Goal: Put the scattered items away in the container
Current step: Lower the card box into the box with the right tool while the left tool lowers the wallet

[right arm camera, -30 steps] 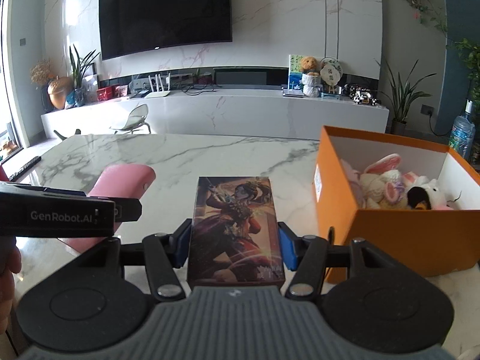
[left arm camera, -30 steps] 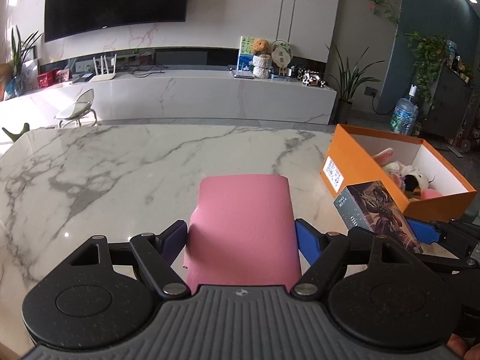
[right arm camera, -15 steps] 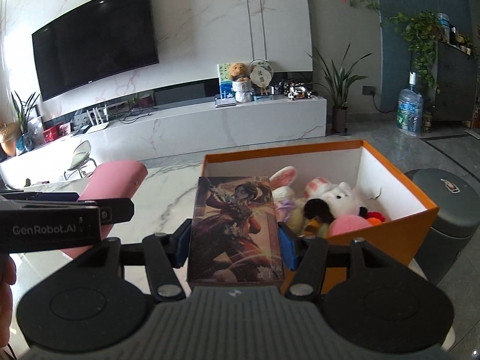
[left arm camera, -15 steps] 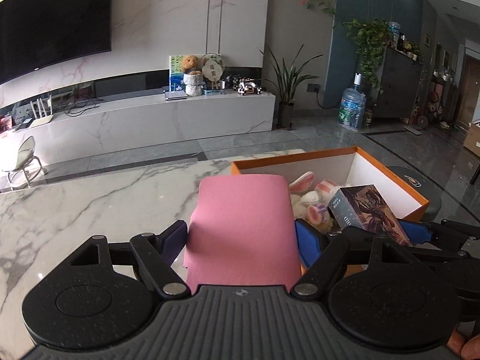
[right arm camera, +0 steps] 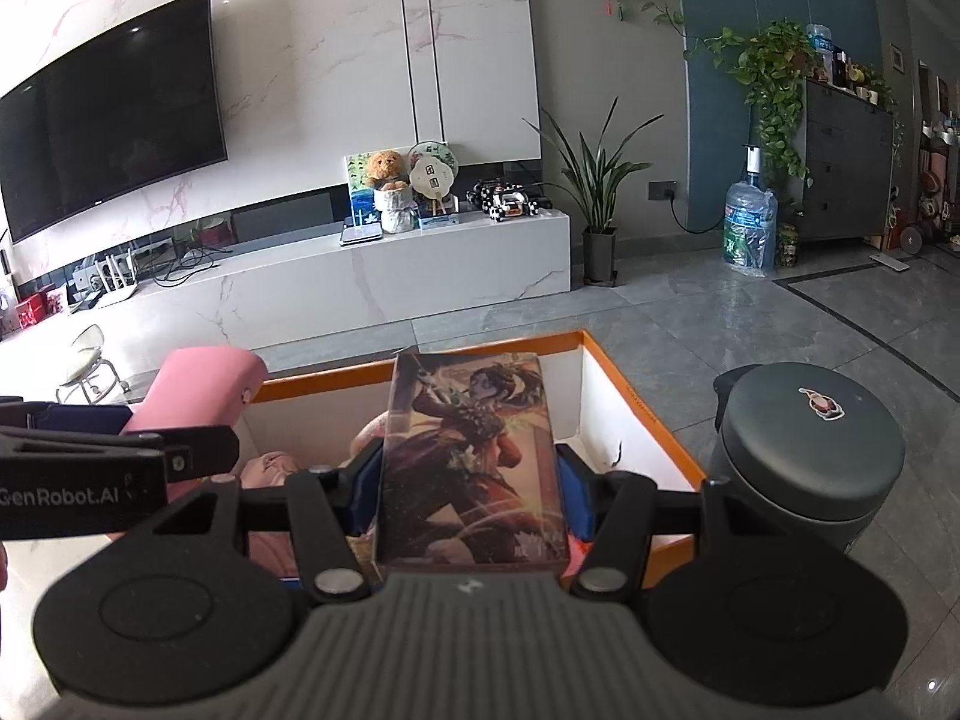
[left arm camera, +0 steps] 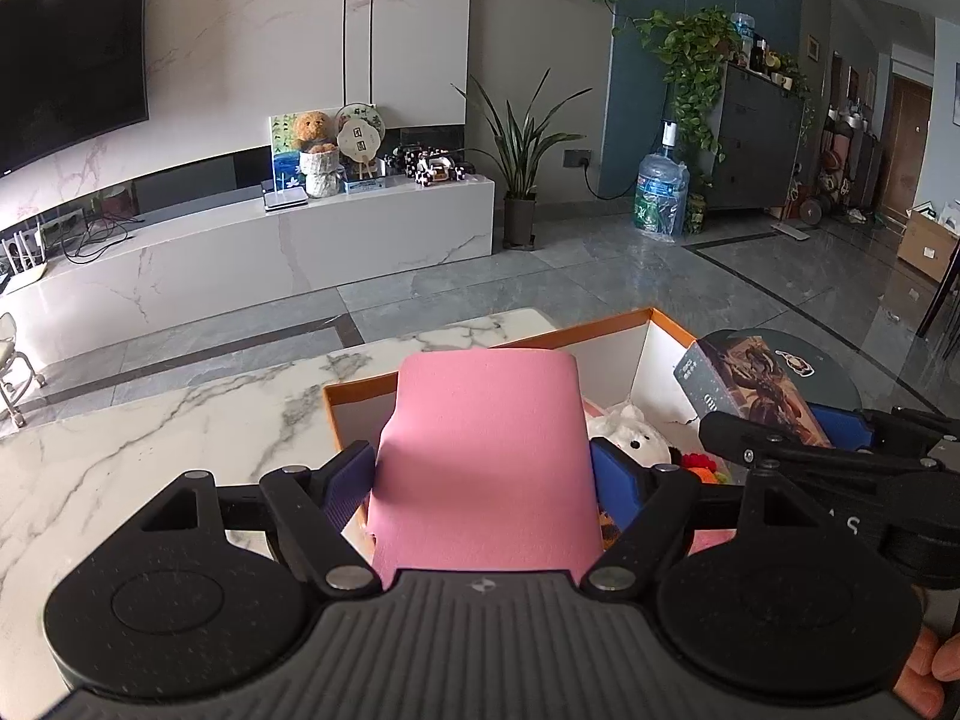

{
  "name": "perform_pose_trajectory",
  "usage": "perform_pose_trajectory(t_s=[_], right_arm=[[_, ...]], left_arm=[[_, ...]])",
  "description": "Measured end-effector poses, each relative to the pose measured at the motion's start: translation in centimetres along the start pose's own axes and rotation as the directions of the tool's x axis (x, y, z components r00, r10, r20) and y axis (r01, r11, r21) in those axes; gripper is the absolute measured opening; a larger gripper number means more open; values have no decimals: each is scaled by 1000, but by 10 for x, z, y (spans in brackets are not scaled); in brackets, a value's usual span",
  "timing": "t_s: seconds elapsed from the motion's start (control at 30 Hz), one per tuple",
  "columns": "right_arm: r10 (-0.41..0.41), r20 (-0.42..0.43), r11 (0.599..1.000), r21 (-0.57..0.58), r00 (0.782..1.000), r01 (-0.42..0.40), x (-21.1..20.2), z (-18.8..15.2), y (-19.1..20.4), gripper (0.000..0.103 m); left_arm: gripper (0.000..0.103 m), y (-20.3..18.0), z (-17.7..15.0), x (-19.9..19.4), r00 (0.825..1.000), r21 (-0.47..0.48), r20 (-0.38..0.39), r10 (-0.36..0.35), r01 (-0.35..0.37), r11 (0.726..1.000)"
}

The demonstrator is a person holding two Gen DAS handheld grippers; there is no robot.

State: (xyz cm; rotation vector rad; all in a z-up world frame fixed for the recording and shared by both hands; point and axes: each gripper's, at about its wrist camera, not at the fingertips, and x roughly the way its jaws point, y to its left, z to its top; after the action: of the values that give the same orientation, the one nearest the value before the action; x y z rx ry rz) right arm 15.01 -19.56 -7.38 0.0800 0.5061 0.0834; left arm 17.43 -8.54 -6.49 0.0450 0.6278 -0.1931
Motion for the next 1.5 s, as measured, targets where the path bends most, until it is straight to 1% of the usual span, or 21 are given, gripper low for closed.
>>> perform_pose_trajectory(t_s=[0.1, 0.23, 0.33, 0.47, 0.67, 0.83, 1.0, 1.1, 1.27, 1.5], right_arm=[[6, -13, 1000, 25, 1000, -5, 16, 3, -11, 60], [5, -42, 1000, 27, 999, -4, 39, 5, -16, 60], [20, -78, 999, 45, 997, -17, 59, 7, -20, 60], [34, -120, 999, 21, 992, -31, 79, 10, -21, 60], [51, -172, 998, -11, 984, -54, 99, 12, -20, 60], [70, -200, 996, -33, 977, -78, 113, 15, -16, 60], [79, -247, 995, -43, 966, -93, 123, 10, -14, 60], [89, -263, 995, -30, 961, -100, 126, 8, -17, 61], [97, -270, 993, -36, 958, -110, 125, 7, -15, 61], [103, -290, 993, -20, 952, -113, 126, 4, -19, 62]], left_arm=[[90, -4, 1, 14, 1000, 12, -21, 15, -15, 1000], [90, -6, -1, 36, 998, 27, -57, 36, -35, 999], [90, -6, -4, 53, 995, 33, -89, 50, -47, 998], [90, -6, -4, 70, 991, 39, -119, 55, -51, 998], [90, 0, -4, 86, 989, 35, -137, 50, -46, 998], [90, 9, -3, 92, 986, 15, -166, 26, -24, 1000], [90, 9, -1, 97, 979, 38, -199, 34, -27, 999], [91, 11, -1, 97, 978, 38, -210, 22, -14, 999], [91, 11, -3, 97, 978, 49, -207, 22, -12, 999], [92, 4, -6, 96, 978, 89, -202, 48, -30, 996]])
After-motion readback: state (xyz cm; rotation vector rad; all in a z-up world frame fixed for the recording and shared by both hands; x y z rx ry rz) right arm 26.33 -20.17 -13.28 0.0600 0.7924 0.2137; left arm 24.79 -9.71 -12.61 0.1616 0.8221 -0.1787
